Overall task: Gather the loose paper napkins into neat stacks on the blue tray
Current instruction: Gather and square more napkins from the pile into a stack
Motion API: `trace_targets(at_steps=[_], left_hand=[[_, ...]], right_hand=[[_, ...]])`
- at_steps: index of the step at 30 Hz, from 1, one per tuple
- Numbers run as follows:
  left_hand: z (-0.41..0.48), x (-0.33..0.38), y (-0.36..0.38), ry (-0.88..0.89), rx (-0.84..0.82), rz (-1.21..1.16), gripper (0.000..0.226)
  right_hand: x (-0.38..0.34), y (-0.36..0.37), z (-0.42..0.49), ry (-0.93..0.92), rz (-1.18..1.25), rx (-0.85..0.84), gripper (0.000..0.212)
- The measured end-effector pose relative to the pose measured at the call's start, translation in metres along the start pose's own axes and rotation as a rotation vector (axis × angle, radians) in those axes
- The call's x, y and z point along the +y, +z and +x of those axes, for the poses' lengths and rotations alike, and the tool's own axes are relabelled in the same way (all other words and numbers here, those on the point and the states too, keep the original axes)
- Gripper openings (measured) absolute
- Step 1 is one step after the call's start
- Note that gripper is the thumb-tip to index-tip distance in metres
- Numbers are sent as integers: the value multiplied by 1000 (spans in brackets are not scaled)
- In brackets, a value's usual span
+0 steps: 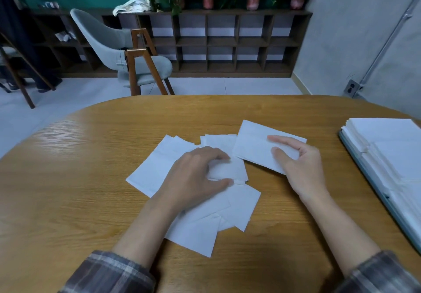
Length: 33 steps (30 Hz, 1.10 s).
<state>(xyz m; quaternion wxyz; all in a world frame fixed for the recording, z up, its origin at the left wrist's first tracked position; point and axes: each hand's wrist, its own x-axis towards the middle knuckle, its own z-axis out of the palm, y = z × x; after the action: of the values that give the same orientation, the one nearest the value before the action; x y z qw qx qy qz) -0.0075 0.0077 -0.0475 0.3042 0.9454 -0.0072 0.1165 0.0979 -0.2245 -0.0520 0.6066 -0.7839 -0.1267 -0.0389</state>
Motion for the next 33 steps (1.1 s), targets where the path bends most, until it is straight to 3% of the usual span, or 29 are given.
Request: trace_targets(at_steps=[7,17,19,33], left_hand=[[2,-4,1,50,49,-50,2],[4,-7,3,182,16,14,10],[4,-7,3,182,31,-8,3],[2,-2,0,110,49,-108,9]], right_hand=[[-1,3,-2,-58,-81,-24,39],[-3,6,-6,-122,-132,-85,42],[-5,6,-7,-121,-136,-95,42],[-9,8,-13,-232,-227,-237,50]])
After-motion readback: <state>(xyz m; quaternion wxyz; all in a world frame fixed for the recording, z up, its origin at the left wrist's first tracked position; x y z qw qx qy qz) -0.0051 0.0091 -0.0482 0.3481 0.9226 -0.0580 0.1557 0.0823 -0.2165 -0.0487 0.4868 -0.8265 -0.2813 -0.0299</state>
